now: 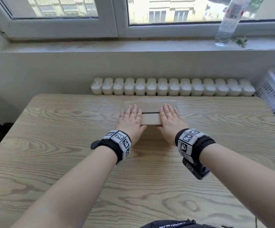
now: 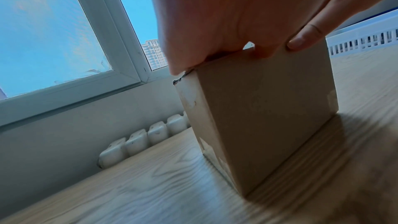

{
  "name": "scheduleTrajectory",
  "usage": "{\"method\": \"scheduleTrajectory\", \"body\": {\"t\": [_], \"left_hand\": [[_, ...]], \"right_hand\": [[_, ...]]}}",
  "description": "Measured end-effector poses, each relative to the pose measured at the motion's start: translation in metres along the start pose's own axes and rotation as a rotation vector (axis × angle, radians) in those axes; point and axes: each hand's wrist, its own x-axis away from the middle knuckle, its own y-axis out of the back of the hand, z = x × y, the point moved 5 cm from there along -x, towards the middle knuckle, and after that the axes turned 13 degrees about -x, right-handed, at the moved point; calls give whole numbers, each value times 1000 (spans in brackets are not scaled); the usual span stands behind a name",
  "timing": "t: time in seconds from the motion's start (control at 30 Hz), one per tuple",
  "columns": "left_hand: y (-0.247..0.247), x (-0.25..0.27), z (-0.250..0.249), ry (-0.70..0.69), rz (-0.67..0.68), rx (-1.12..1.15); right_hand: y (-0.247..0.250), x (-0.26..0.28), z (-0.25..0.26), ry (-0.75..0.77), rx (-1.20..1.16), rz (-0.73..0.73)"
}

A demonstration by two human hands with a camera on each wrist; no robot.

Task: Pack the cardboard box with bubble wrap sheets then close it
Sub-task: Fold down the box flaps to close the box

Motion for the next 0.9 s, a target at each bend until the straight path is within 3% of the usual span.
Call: {"method": "scheduleTrajectory", "body": {"t": [0.53,0.9], "left_hand": [[3,-35,2,3,-97,-36],[11,-28,4,-4,-27,-3]], "right_hand": [[1,-28,-8,54,50,-74],[17,-23,-9,30,-18,-3]]}}
